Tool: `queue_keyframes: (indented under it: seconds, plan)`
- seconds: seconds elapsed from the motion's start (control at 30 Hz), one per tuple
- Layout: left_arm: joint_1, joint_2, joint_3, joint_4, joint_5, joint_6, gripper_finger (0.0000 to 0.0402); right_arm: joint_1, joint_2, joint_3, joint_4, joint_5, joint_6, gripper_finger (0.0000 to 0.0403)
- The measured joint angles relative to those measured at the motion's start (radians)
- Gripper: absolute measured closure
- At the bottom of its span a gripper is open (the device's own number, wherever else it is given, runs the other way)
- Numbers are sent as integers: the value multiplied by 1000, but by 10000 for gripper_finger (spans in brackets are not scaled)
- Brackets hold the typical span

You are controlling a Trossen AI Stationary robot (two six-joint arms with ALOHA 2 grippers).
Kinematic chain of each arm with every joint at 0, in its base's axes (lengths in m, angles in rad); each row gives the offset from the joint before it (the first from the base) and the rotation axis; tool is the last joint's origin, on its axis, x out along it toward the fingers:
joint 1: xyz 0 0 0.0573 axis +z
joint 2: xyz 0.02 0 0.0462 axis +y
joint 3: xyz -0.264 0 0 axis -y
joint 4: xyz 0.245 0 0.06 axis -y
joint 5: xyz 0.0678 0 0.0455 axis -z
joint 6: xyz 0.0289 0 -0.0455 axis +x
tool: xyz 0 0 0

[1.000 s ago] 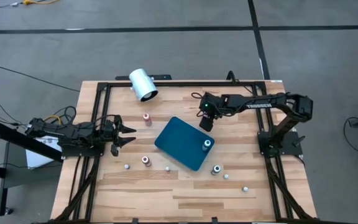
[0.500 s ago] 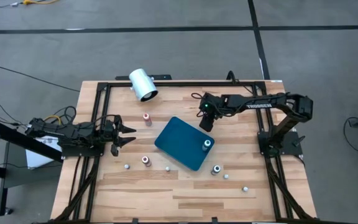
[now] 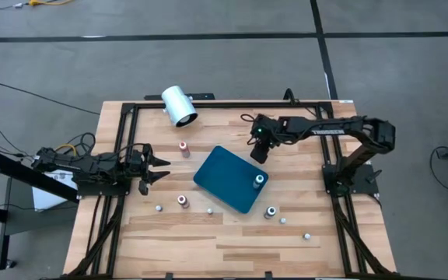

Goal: Pick & Place food coloring
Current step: Put the big pink food coloring bottle into the blue bin

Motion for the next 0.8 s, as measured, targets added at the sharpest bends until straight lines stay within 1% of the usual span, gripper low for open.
queue_keyframes:
  seconds: [0.1,0.3,0.43,0.57,0.73,0.8]
  plan:
    - [0,0,0,0,-1,0,236,2,-38,32,-31,-1,-1,276]
    - [0,0,0,-1,0,7,236,4,-136,108,-60,-2,5,256]
    - [0,0,0,-1,0,7,236,23,-214,146,-66,-17,5,267]
    - [0,0,0,-1,0,7,236,58,-286,174,-66,-39,5,274]
    - [0,0,0,-1,0,7,236,120,-369,184,-62,-38,5,258]
    - [0,0,0,-1,0,7,236,148,-397,184,-58,-38,5,258]
